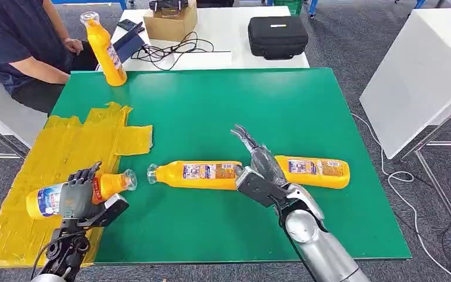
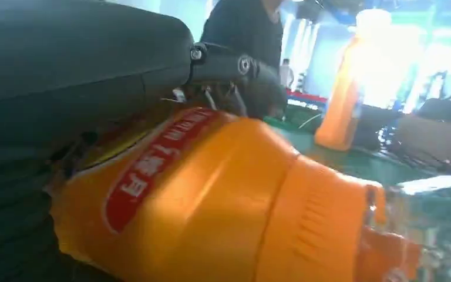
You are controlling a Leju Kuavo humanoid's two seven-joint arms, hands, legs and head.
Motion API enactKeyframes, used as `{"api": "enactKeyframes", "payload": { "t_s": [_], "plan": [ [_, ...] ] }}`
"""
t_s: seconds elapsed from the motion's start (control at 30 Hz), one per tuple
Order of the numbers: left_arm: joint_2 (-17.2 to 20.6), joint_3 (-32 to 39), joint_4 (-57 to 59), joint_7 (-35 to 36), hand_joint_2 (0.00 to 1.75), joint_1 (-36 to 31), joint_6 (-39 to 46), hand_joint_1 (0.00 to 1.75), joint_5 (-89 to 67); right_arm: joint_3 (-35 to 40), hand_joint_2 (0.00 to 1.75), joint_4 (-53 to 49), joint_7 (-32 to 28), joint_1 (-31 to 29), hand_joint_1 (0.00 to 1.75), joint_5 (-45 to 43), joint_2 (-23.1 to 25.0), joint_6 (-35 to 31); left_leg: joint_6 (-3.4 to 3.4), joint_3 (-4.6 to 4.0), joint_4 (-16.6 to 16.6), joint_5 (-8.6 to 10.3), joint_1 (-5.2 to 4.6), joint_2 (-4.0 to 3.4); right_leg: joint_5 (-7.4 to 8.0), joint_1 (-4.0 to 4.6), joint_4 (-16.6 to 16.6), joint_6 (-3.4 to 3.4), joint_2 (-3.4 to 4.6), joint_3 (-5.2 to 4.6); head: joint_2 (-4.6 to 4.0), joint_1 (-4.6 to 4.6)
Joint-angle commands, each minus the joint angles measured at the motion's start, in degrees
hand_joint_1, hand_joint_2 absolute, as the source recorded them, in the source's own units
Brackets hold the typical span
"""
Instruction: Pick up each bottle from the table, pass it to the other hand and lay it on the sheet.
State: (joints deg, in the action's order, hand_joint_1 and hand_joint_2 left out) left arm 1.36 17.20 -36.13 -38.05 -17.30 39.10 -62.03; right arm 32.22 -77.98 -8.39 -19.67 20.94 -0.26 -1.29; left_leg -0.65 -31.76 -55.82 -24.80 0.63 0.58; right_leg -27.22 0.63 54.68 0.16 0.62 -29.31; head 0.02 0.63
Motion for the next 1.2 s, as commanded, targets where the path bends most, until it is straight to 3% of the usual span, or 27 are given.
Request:
{"api": "enactKeyframes", "payload": {
  "t_s": [0.03, 0.2, 0.3, 0.5, 0.53, 0.57, 0.8, 1.0, 1.2],
  "plan": [
    [0.8, -7.5, 10.1, 0.9, 0.0, -2.9, -1.0, 0.0, 2.9, 2.7, 0.0, 13.3, 1.6, -6.1, 0.0, 1.4, 1.9, 1.3, -0.01, 0.1, 0.1, 0.05, -0.06, 0.02, 0.02, -0.06, 0.0, 0.1, -0.08, 0.1, 0.0, 0.0],
    [1.1, -10.6, 9.1, -1.9, 0.0, -3.0, -1.3, 0.0, 8.9, 3.1, 0.0, 18.5, 2.2, -8.5, 0.0, 3.2, 4.8, 1.7, 0.03, 0.07, 0.1, 0.15, -0.06, 0.17, 0.06, -0.06, 0.0, 0.1, -0.24, 0.13, 0.0, 0.02],
    [1.8, -15.6, 1.1, -1.9, 0.0, -0.4, -4.9, 0.0, 19.1, 3.8, 0.0, 21.4, 2.4, -9.5, 0.0, 5.0, 5.8, 2.1, 0.04, 0.1, 0.1, 0.2, -0.03, 0.09, 0.09, -0.04, -0.1, 0.14, -0.22, 0.16, 0.0, 0.02],
    [2.7, -18.9, -3.1, -1.9, 0.0, 0.6, -7.3, 0.0, 26.6, 4.1, 0.0, 24.8, 2.6, -10.6, 0.0, 6.1, 7.0, 2.0, 0.03, 0.09, 0.0, 0.13, 0.01, 0.01, 0.0, 0.02, -0.1, 0.18, -0.23, 0.17, 0.0, 0.0],
    [3.4, -20.9, -6.7, -1.9, 0.0, 1.3, -8.7, 0.0, 32.8, 4.5, 0.0, 26.5, 3.1, -11.2, 0.0, 7.2, 7.6, 2.2, 0.04, -0.05, 0.0, 0.21, 0.0, 0.26, 0.01, 0.0, 0.0, 0.09, -0.36, 0.09, 0.0, -0.02],
    [3.9, -21.7, -8.6, -1.9, 0.0, 1.5, -9.9, 0.0, 36.0, 4.9, 1.75, 27.8, 3.8, -11.7, 0.0, 8.0, 8.0, 2.4, 0.04, -0.04, 0.0, 0.19, 0.01, 0.18, 0.02, 0.01, 0.0, 0.11, -0.3, 0.07, 0.0, 0.02],
    [4.9, -19.4, -26.3, -1.9, 0.0, 4.5, -20.1, 0.0, 56.5, 6.5, 1.75, 39.9, 7.8, -15.8, 0.0, 15.1, 12.2, 0.0, 0.06, -0.23, -0.1, 0.18, 0.06, 0.11, 0.02, 0.06, 0.0, 0.1, -0.26, -0.15, 0.0, 0.0],
    [4.9, -19.4, -26.3, -1.9, 0.0, 4.5, -20.1, 0.0, 56.5, 6.5, 1.75, 39.9, 7.8, -15.8, 0.0, 15.1, 12.2, 0.0, 0.01, -0.11, 0.0, 0.12, 0.03, 0.13, -0.04, 0.05, 0.0, 0.19, -0.31, 0.01, 0.0, -0.02],
    [-0.1, -12.5, -39.2, -1.9, 0.0, 8.8, -31.7, 0.0, 64.8, 7.1, 1.75, 48.3, 14.2, -19.1, 0.0, 25.7, 15.4, -4.9, 0.03, -0.3, -0.1, 0.13, 0.03, 0.06, -0.02, 0.03, 0.0, 0.14, -0.23, -0.21, 0.0, -0.02]
  ]
}}
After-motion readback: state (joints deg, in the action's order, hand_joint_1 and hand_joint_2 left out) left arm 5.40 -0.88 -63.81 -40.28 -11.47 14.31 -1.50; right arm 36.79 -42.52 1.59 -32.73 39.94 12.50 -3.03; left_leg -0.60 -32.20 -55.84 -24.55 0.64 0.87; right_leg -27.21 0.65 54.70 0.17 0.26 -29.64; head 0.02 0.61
